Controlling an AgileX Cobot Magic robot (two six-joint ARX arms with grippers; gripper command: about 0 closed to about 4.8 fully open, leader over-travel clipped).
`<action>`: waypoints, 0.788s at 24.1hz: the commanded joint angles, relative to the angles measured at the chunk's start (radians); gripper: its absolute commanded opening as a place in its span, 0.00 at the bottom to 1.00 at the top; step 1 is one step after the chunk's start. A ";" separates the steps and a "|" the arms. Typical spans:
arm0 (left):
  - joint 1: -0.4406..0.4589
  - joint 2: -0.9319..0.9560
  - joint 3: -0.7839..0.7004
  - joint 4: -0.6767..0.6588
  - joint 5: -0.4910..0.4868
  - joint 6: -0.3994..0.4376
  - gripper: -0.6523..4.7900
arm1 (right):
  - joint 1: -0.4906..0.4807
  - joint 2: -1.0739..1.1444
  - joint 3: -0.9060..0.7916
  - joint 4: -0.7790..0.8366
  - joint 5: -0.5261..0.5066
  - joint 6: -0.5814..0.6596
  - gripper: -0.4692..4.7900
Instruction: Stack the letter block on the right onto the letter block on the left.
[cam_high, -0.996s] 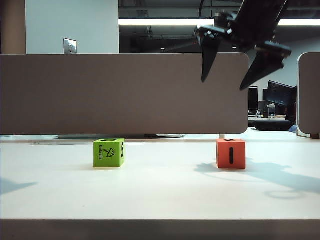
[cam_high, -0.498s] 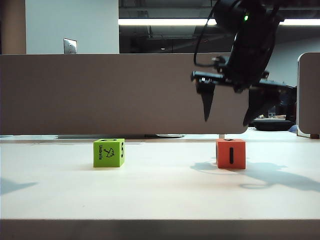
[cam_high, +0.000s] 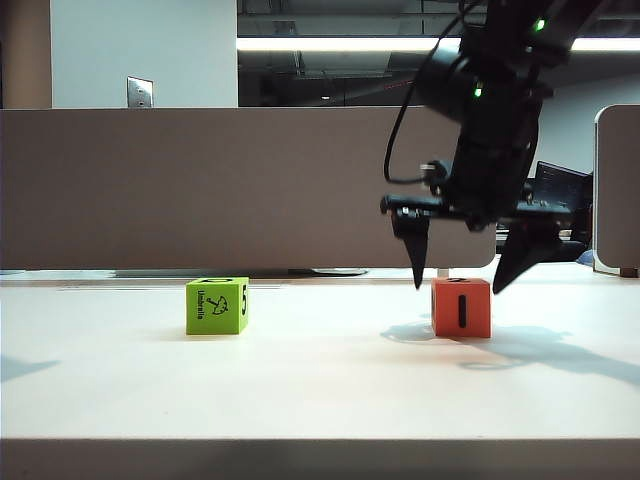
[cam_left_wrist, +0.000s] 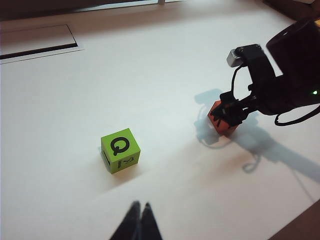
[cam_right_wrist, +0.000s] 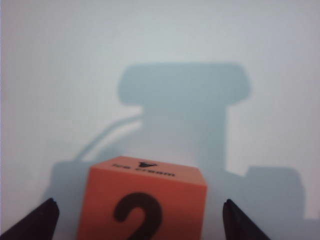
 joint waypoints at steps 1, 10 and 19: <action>-0.001 -0.002 0.008 0.010 -0.003 0.001 0.11 | 0.001 0.020 0.004 0.010 0.036 0.005 1.00; -0.001 -0.002 0.020 0.061 -0.134 0.017 0.11 | 0.001 0.031 0.004 0.009 0.049 0.004 0.76; -0.001 -0.002 0.063 0.063 -0.231 0.069 0.11 | 0.001 0.030 0.004 0.009 0.041 -0.027 0.62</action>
